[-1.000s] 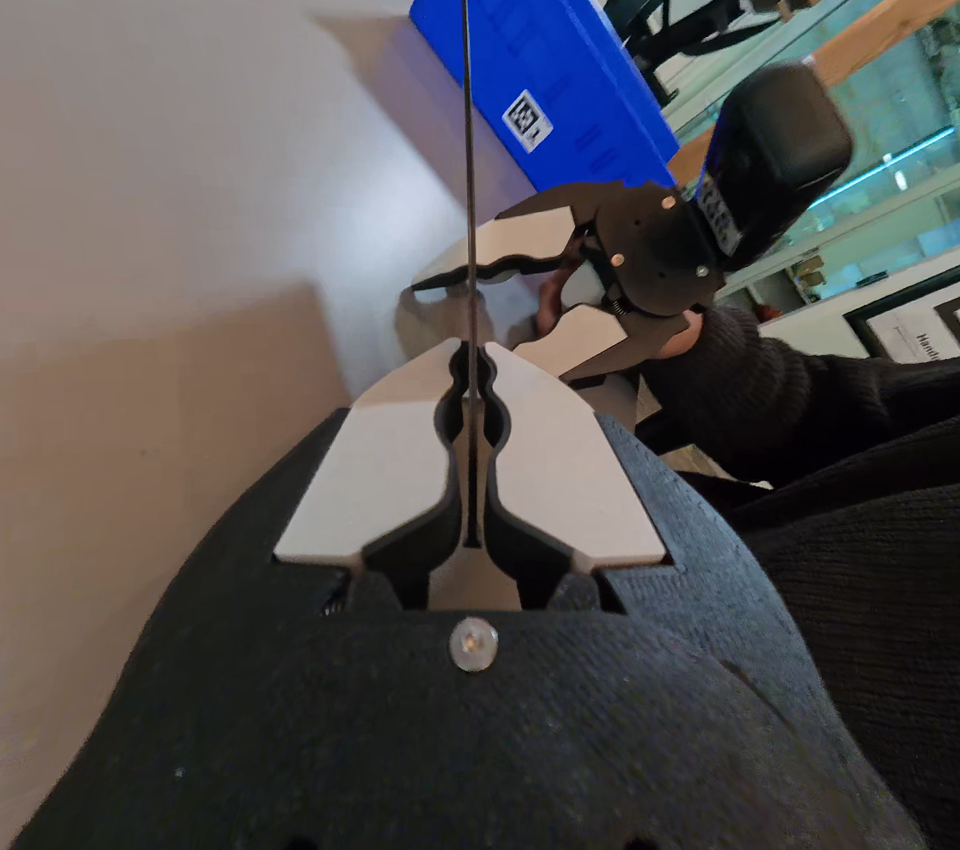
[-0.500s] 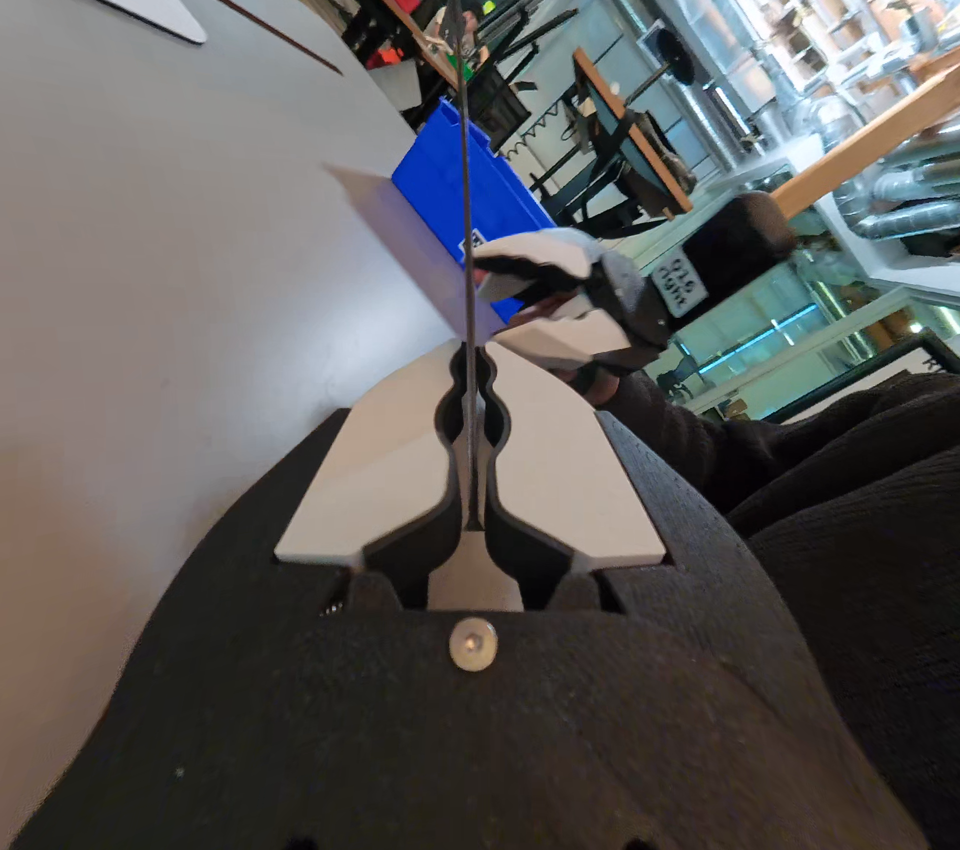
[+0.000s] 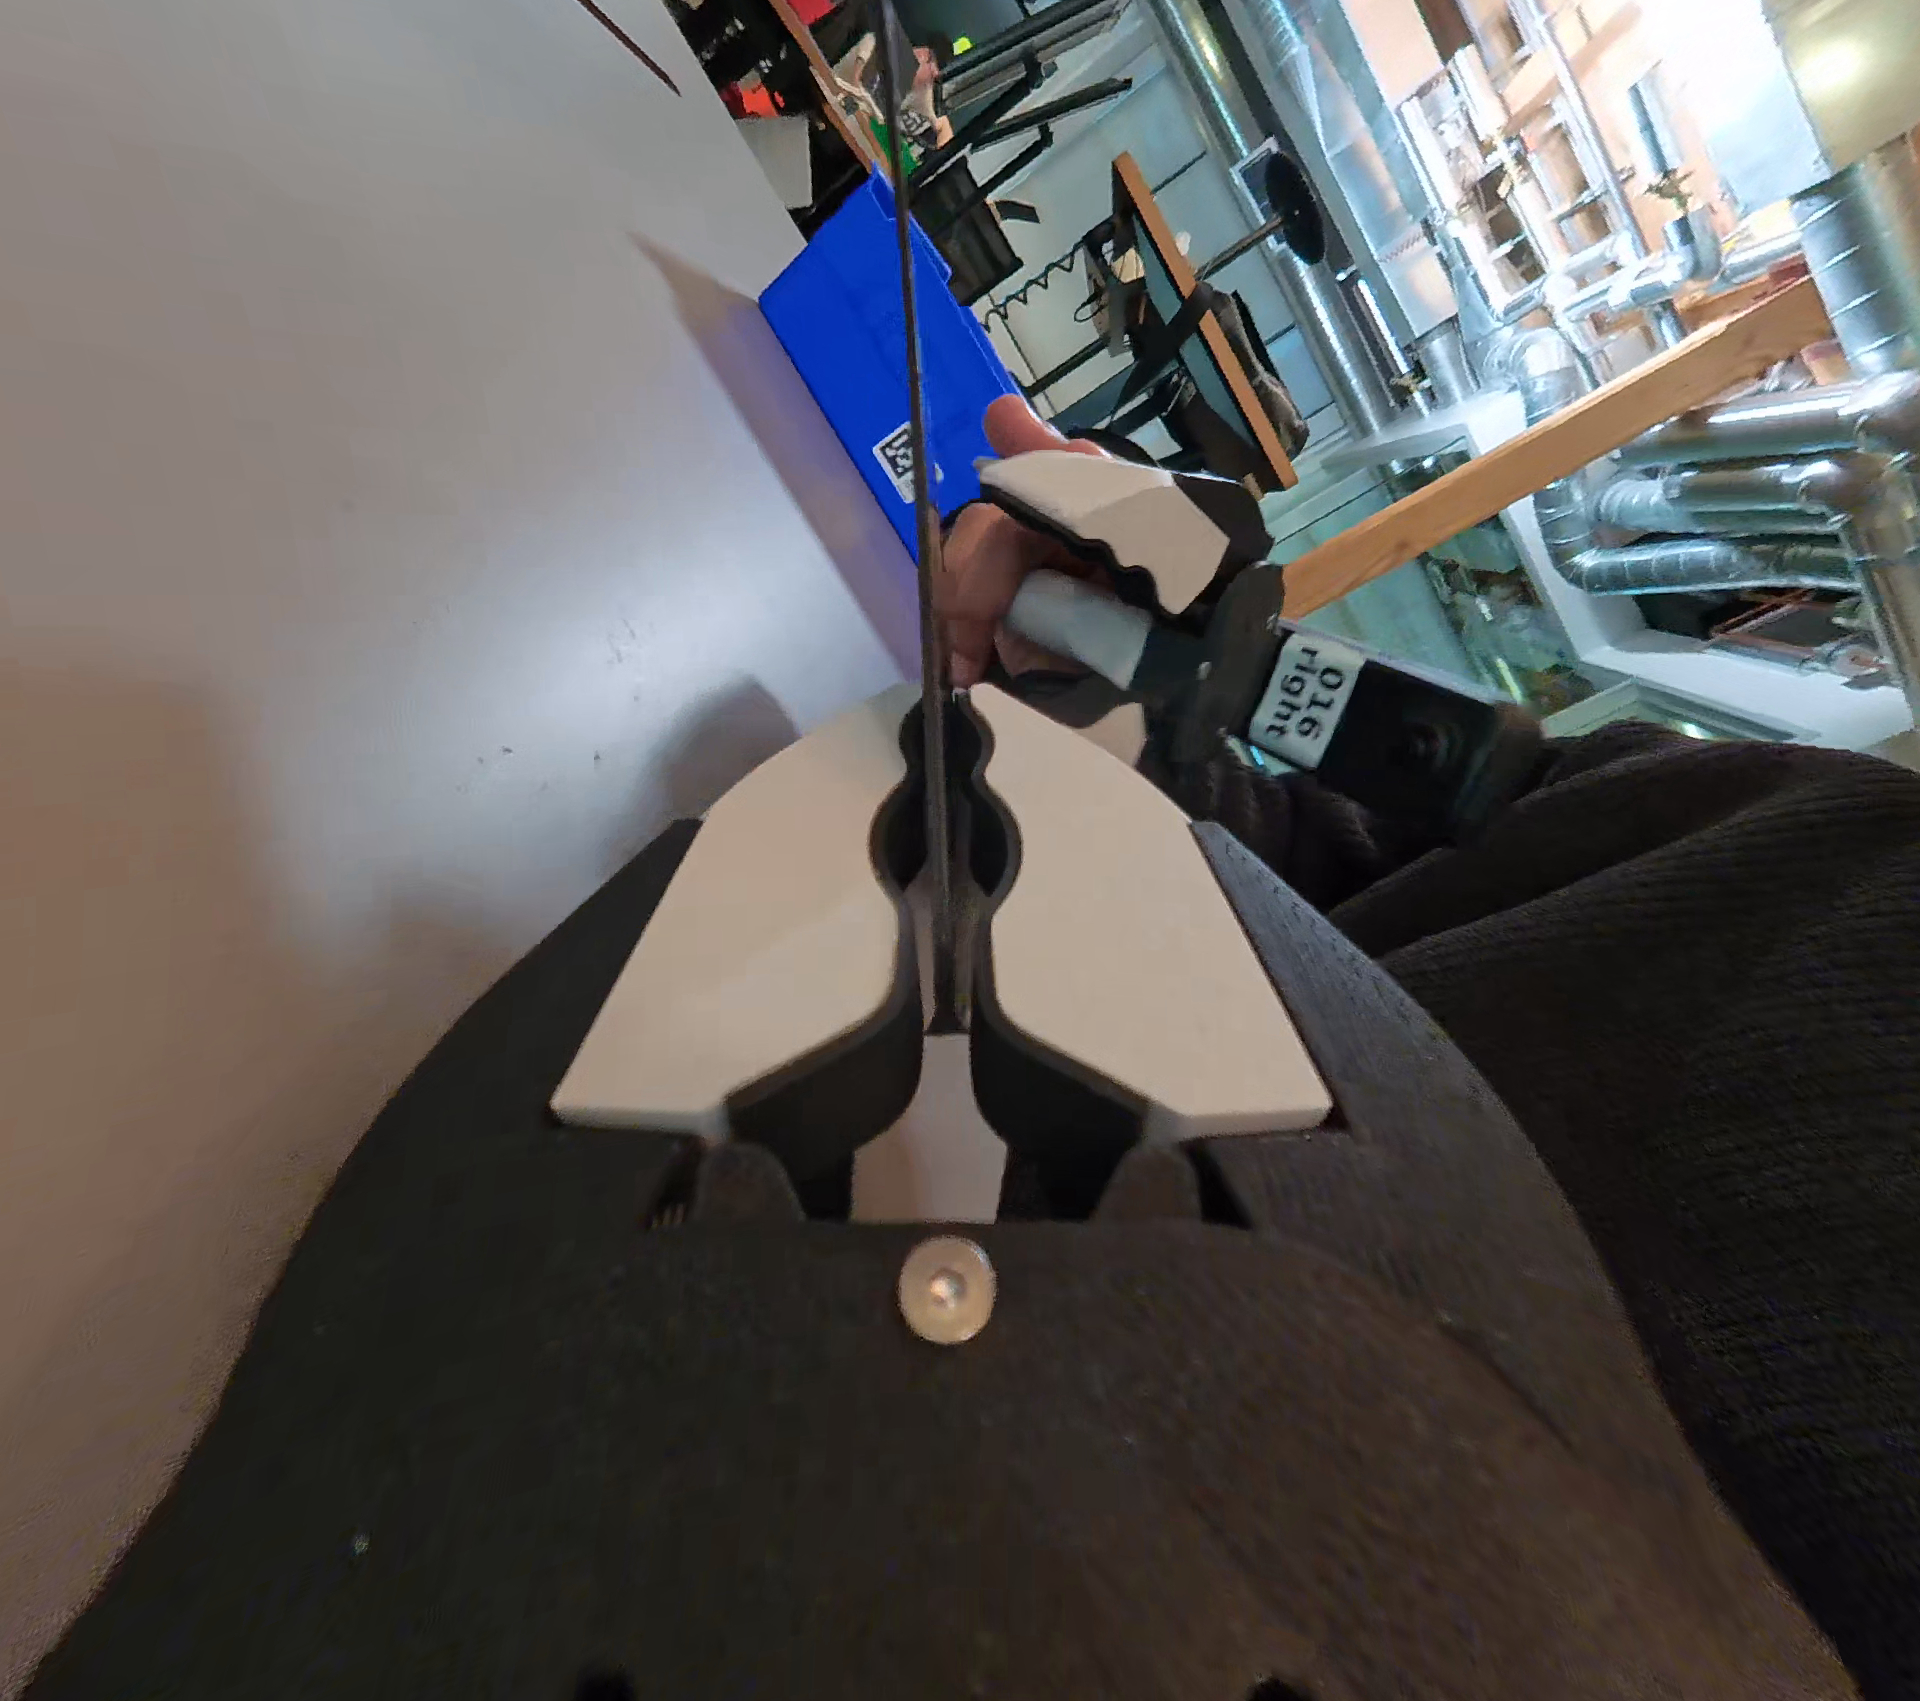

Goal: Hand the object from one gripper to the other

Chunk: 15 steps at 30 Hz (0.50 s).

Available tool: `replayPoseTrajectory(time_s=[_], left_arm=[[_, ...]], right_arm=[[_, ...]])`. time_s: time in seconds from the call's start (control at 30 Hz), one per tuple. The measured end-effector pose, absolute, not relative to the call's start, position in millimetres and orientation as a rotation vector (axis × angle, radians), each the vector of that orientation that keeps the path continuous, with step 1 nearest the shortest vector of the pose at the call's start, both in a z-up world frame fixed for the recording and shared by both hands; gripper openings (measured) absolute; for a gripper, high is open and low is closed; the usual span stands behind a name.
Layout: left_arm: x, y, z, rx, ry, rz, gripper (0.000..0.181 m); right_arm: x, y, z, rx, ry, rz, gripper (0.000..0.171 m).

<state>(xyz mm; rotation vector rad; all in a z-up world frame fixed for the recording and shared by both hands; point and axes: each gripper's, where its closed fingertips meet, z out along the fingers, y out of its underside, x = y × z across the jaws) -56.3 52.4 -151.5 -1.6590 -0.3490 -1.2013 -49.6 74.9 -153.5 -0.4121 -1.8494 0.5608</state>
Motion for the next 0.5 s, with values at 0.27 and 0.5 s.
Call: replayPoseTrajectory(time_s=[0.27,0.5], left_arm=[[-43.3,49.0,-152.9,-1.677,-0.332,-1.262,0.002],[-38.7,48.6,-147.2,-1.619,-0.342,-1.398,0.009]], right_arm=[[-58.9,78.2,-162.0,-0.222,-1.812,0.221,0.047],[-55.4,75.0,-151.6,-0.097,-1.715,0.126,0.007]])
